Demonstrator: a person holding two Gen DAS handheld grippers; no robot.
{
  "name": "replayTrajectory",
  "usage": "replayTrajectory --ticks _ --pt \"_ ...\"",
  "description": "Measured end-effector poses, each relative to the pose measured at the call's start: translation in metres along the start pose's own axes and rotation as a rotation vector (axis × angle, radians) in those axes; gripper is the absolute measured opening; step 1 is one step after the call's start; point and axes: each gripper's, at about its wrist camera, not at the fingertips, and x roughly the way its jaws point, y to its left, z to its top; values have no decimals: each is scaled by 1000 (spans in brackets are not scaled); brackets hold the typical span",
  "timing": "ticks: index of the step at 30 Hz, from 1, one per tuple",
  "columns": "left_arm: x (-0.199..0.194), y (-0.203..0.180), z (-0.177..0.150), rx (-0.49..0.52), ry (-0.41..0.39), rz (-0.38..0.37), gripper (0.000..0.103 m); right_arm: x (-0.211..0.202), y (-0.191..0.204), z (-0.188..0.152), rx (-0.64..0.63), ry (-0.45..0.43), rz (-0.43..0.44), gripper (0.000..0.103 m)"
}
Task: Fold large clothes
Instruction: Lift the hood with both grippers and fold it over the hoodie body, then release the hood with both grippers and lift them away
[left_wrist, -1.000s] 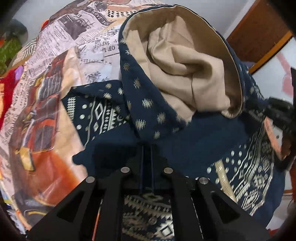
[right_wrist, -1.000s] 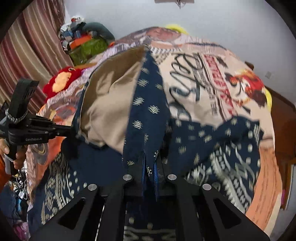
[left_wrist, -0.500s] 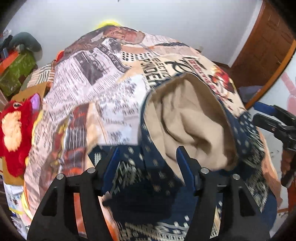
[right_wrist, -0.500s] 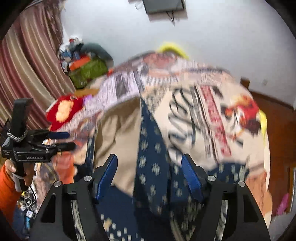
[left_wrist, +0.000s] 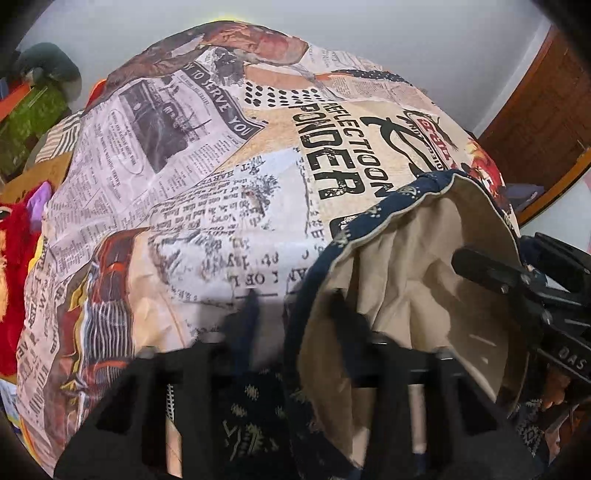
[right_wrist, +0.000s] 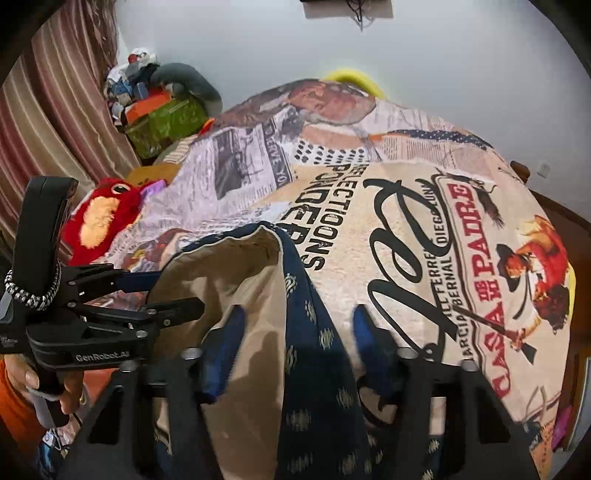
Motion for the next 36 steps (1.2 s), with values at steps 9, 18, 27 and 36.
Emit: replayTrajectory --ticks 9,18,27,36 --pt "-61 -24 -23 93 -102 -48 5 -43 9 -15 -41 -116 -1 7" --pt "-138 -59 -87 166 -108 -108 5 -152 45 -79 -157 -199 32 6" --pt "-152 -73 -183 198 -14 -119 6 -193 68 -171 -171 -131 65 6" --pt "-146 -76 -270 235 97 -118 20 -188 74 -252 -165 23 7 8"
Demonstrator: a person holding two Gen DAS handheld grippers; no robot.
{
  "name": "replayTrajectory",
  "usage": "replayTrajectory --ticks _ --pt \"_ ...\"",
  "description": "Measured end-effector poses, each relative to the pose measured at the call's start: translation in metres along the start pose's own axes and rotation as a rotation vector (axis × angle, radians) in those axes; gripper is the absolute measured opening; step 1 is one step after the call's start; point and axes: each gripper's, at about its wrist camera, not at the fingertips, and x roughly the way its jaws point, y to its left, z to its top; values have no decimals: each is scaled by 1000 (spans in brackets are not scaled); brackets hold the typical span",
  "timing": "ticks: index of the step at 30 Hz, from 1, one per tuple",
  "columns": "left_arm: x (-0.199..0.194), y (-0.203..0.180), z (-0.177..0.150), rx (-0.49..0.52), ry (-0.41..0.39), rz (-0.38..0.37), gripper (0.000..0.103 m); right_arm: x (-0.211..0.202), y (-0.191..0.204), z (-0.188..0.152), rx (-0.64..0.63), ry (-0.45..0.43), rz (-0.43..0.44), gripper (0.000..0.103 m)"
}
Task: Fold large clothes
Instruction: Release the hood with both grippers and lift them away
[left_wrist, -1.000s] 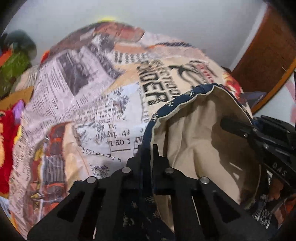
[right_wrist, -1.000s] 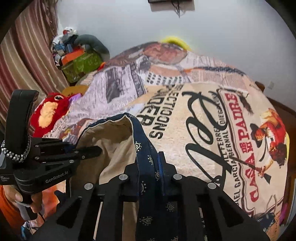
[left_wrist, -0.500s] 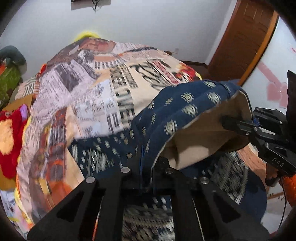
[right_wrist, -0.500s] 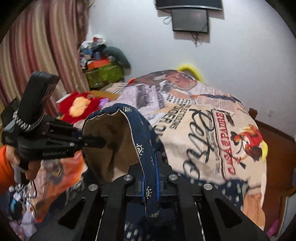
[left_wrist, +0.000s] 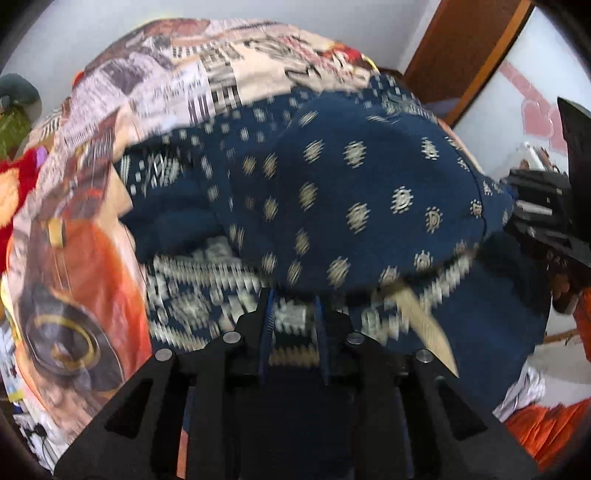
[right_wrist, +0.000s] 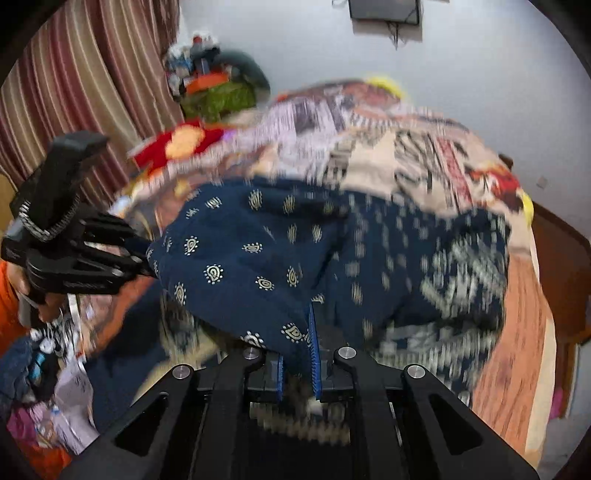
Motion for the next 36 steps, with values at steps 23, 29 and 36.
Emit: replayTrajectory --ticks 23,29,36 --pt "-12 1 67 -106 -170 6 62 -29 -15 39 100 -94 49 67" --pt "47 -10 51 -40 5 23 62 38 -9 32 96 95 66 67" --pt "45 -6 18 -37 9 45 67 41 3 -4 -28 142 22 68"
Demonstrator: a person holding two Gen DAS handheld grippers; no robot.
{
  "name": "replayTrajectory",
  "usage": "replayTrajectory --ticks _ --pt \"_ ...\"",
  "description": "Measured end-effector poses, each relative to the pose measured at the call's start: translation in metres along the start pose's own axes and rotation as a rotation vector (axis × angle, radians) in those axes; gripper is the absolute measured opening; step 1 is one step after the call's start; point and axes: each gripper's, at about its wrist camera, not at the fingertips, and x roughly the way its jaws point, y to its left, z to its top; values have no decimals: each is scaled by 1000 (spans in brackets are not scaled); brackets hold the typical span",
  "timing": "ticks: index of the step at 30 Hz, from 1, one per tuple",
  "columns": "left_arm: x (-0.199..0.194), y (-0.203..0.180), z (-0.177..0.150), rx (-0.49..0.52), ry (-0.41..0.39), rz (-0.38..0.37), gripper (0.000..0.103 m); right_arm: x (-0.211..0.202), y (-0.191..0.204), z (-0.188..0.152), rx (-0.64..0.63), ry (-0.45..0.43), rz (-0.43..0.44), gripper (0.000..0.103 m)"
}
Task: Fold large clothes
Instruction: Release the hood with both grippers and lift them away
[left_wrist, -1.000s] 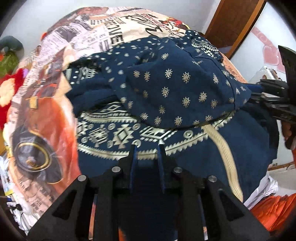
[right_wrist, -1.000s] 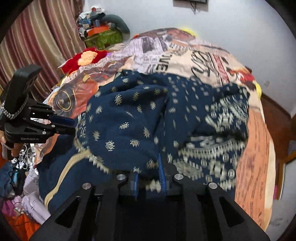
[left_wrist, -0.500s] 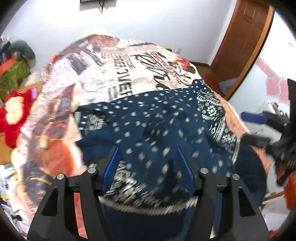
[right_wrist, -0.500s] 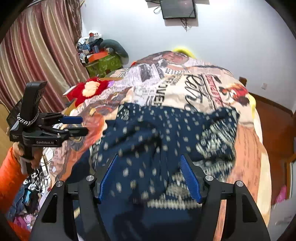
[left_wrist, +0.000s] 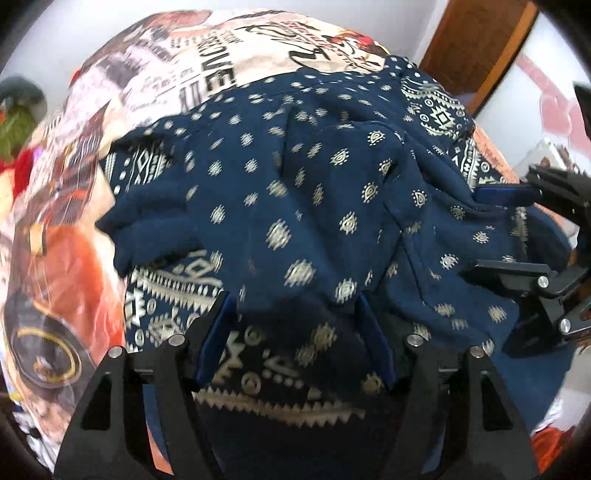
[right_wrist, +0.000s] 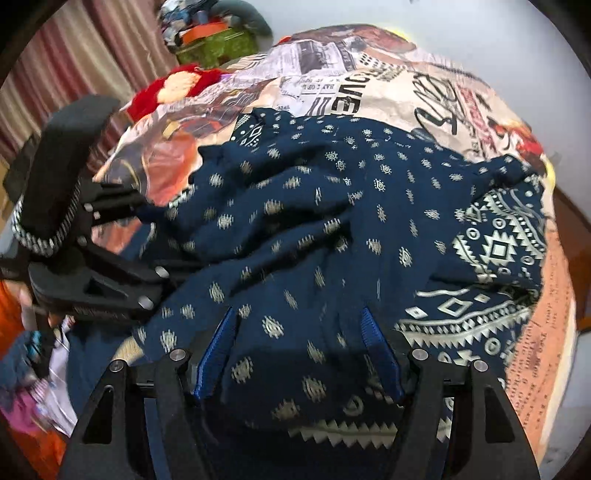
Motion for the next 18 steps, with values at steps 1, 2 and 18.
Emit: replayTrajectory --ticks 1,2,18 --pt "-2 2 -1 -14 -2 -7 67 -4 0 -3 1 -7 -7 69" --pt "-5 5 -4 -29 -7 -12 67 -9 0 -5 6 -12 -13 71" --pt "-113 37 -56 -134 -214 87 69 -99 3 -45 43 -192 -153 73"
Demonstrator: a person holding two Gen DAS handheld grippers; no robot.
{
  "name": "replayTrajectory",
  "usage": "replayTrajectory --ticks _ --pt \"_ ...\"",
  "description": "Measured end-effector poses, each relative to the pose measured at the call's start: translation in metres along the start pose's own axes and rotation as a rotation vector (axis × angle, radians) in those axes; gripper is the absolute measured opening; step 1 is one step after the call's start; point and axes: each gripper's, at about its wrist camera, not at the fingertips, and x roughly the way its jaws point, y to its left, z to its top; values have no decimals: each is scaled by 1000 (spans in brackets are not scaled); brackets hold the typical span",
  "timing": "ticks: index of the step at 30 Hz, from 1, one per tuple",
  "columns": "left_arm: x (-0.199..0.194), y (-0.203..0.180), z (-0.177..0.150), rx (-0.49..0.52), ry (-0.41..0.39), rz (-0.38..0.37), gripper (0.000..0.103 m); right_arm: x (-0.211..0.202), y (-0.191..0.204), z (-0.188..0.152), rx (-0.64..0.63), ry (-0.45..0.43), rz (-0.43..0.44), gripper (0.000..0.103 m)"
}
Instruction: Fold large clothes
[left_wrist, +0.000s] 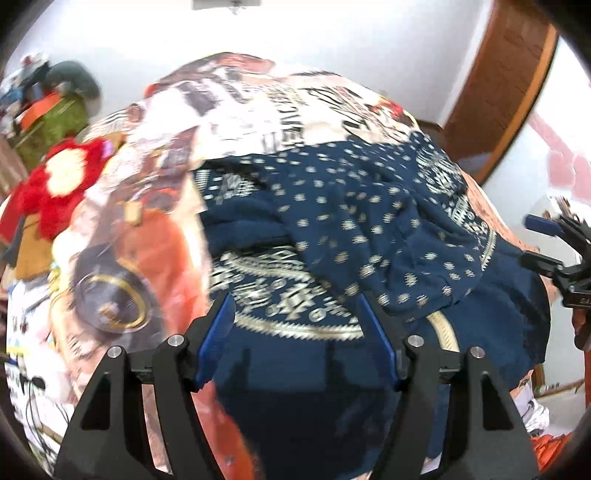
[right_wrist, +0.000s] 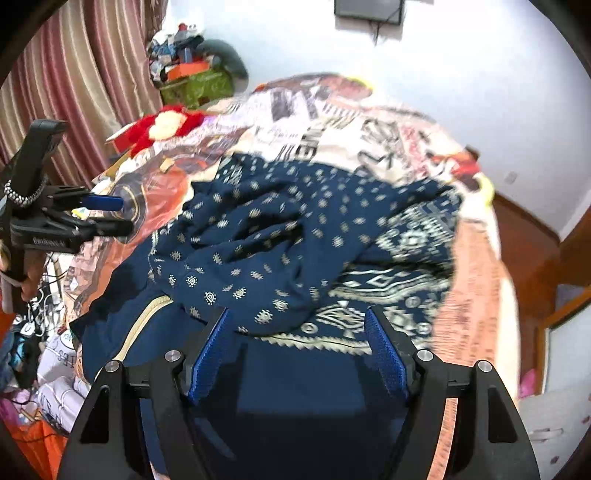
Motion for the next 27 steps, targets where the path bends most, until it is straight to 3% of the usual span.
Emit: replayTrajectory --ticks 4,10,17,21,24,26,27 --pt "-8 34 -23 -106 10 21 71 -28 -8 -14 38 -49 -45 80" --pt "15 68 -75 -257 118 -5 71 -47 -19 -45 128 -37 -68 81" --pt "54 81 -134 -448 249 -155 71 -39 -20 -91 261 25 -31 81" --pt "62 81 -147 -529 255 -223 71 -37 -18 -109 329 28 17 81" --pt "62 80 -148 -558 250 -294 65 -38 -14 -114 339 5 28 79" --pt "59 75 -145 -545 249 -327 52 -39 -10 -116 346 -2 35 68" --pt "58 73 -143 -534 247 -328 50 -39 -9 -117 345 -6 32 65"
